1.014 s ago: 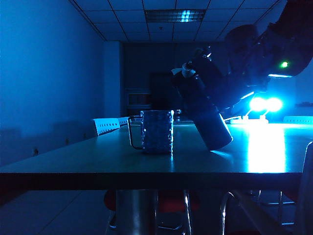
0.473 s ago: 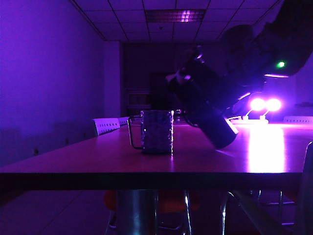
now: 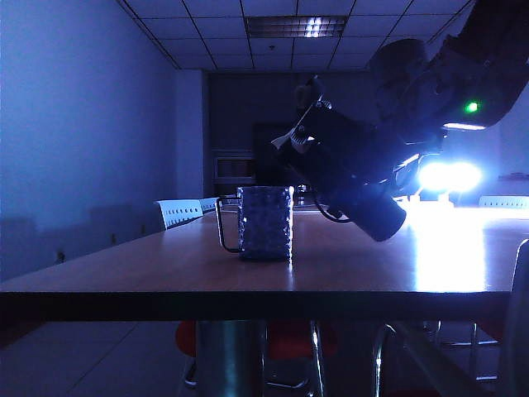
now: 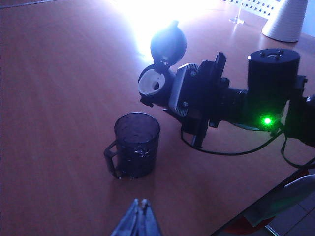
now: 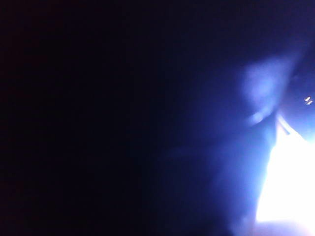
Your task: Pick up the black thermos cup, pour some water from it into the cup, and then put the thermos cup back on the table.
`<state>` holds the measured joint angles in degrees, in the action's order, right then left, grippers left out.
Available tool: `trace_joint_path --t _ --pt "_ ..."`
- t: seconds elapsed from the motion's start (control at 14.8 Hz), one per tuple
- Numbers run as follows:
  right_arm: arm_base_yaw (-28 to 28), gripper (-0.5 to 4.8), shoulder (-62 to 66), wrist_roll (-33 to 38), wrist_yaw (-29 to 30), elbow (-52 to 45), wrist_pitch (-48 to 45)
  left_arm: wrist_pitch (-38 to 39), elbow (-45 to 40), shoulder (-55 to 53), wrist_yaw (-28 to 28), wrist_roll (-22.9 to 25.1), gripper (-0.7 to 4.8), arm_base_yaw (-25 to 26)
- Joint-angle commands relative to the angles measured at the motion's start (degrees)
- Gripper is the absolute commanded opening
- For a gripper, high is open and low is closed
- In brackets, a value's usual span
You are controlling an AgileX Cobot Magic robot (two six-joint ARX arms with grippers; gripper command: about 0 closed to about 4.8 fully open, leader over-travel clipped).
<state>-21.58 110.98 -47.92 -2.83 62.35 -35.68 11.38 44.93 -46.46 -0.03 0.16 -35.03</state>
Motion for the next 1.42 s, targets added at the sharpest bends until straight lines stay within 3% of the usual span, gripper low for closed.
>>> trace_joint_path --t 0.07,0.47,1.42 --pt "-0.1 0.81 -1.4 -4.2 0.2 0.7 -6.8 -0.7 0.3 0.0 0.3 0.1 -0.08 -0.1" --pt "-0.1 0.81 -1.4 -15.4 -0.1 0.7 -7.1 -0.7 0.3 0.0 0.3 0.0 -0.08 -0.1" --pt "-0.1 0.81 -1.4 -26.0 -2.2 0.7 -10.9 0.2 0.3 0.0 1.3 0.1 -0.08 -0.1"
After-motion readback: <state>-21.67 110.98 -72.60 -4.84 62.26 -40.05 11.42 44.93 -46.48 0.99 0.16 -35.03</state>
